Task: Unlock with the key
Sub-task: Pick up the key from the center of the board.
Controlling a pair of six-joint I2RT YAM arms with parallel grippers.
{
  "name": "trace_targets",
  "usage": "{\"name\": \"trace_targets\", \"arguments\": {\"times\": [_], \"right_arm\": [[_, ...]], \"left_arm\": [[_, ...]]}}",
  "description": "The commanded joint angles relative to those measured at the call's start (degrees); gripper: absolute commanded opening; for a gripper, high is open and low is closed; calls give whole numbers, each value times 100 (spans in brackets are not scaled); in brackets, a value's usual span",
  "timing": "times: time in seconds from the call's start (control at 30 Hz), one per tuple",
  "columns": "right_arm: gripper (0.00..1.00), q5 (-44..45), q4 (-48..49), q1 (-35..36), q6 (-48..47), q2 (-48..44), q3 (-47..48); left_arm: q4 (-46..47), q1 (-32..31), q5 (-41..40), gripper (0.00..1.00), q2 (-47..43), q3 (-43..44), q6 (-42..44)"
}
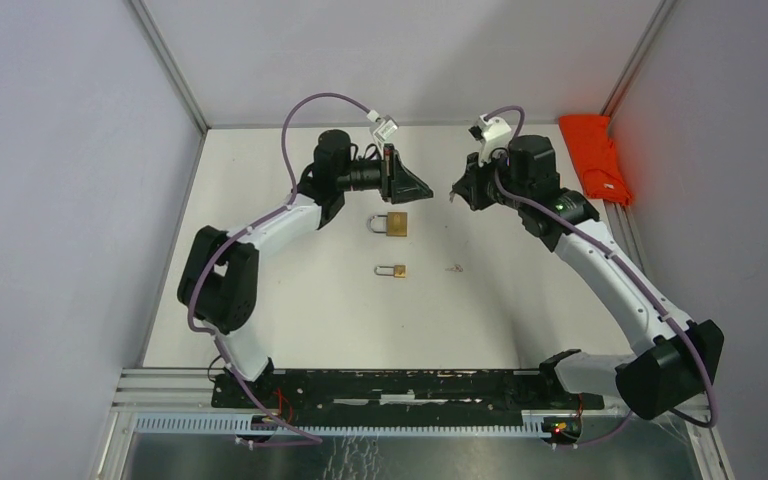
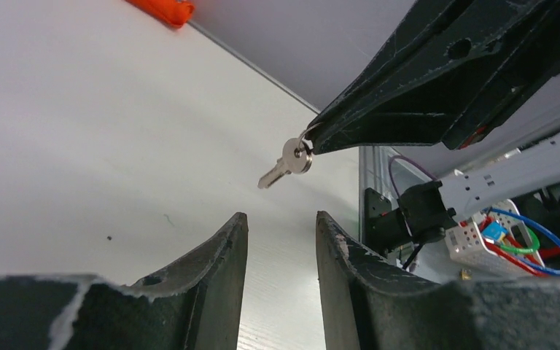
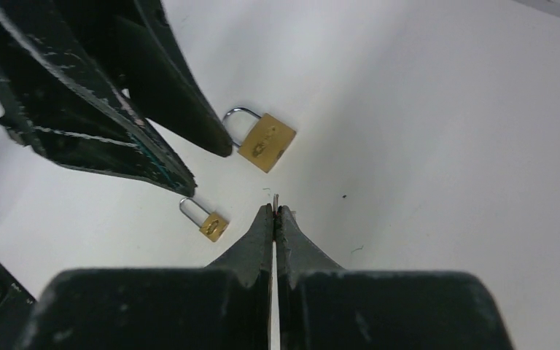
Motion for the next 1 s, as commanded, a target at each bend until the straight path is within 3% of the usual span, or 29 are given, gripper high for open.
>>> {"name": "trace_targets", "arguments": {"times": [0.0,0.97], "right_arm": [[0,-548,281,32,66,-280,-97],[0,-1063,531,67,424,-253,246]], "left_arm": [[802,-72,741,46,115,291,-68],[1024,-421,1139,40,157,292,178]]}}
